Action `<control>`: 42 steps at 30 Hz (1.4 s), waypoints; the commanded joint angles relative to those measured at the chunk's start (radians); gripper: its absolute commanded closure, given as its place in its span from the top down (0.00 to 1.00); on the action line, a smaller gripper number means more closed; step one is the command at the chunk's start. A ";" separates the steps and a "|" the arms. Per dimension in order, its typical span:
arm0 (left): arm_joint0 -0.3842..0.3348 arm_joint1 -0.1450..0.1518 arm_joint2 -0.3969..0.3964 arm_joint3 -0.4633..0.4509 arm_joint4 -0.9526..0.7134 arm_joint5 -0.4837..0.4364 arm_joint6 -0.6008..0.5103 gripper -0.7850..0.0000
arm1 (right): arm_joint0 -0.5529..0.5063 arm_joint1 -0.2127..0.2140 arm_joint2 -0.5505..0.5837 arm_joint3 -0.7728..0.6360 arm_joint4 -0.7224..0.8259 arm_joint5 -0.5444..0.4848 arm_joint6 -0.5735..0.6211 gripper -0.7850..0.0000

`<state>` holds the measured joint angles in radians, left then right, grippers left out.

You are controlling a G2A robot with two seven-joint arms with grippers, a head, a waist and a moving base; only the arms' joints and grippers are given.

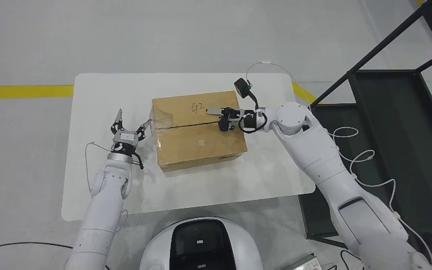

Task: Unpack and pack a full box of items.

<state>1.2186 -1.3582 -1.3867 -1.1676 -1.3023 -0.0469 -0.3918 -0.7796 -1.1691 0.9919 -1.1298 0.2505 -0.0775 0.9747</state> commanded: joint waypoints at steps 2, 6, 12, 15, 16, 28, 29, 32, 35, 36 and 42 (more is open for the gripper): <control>-0.003 -0.001 -0.005 0.001 -0.006 -0.001 -0.007 0.40 | 0.000 0.000 0.000 0.000 0.000 0.000 0.000 1.00; -0.008 -0.004 -0.006 -0.005 -0.007 0.008 -0.003 0.24 | 0.000 0.000 0.000 0.000 0.000 0.000 0.000 1.00; -0.020 -0.008 0.008 -0.004 0.014 0.022 0.019 0.23 | 0.000 0.000 0.000 0.000 0.000 0.000 0.000 1.00; -0.006 -0.009 0.004 -0.015 0.015 0.015 0.001 0.20 | 0.000 0.000 0.000 0.000 0.000 0.000 0.000 1.00; 0.005 -0.008 -0.001 -0.024 0.012 0.011 -0.013 0.18 | 0.000 0.000 0.000 0.000 0.000 0.000 0.000 1.00; 0.222 0.011 -0.089 -0.275 0.076 -0.038 -0.130 1.00 | 0.000 0.000 0.000 0.000 0.000 0.000 0.000 1.00; 0.241 0.013 -0.098 -0.298 0.087 -0.042 -0.131 1.00 | 0.000 0.000 0.000 0.000 0.000 0.000 0.000 1.00; 0.286 0.019 -0.124 -0.350 0.132 -0.061 -0.123 1.00 | 0.000 0.000 0.000 0.000 0.000 0.000 0.000 1.00; 0.322 0.022 -0.146 -0.382 0.165 -0.081 -0.111 1.00 | 0.000 0.000 0.000 0.000 0.000 0.000 0.000 1.00; 0.334 0.023 -0.155 -0.391 0.175 -0.094 -0.113 1.00 | 0.000 0.000 0.000 0.000 0.000 0.000 0.000 1.00; 0.394 0.036 -0.219 -0.454 0.226 -0.048 -0.119 1.00 | 0.000 0.000 0.000 0.000 0.000 0.000 0.000 1.00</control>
<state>1.6042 -1.3258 -1.5905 -1.6089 -1.0879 -0.1167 -0.5131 -0.7796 -1.1691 0.9919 -1.1298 0.2505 -0.0775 0.9747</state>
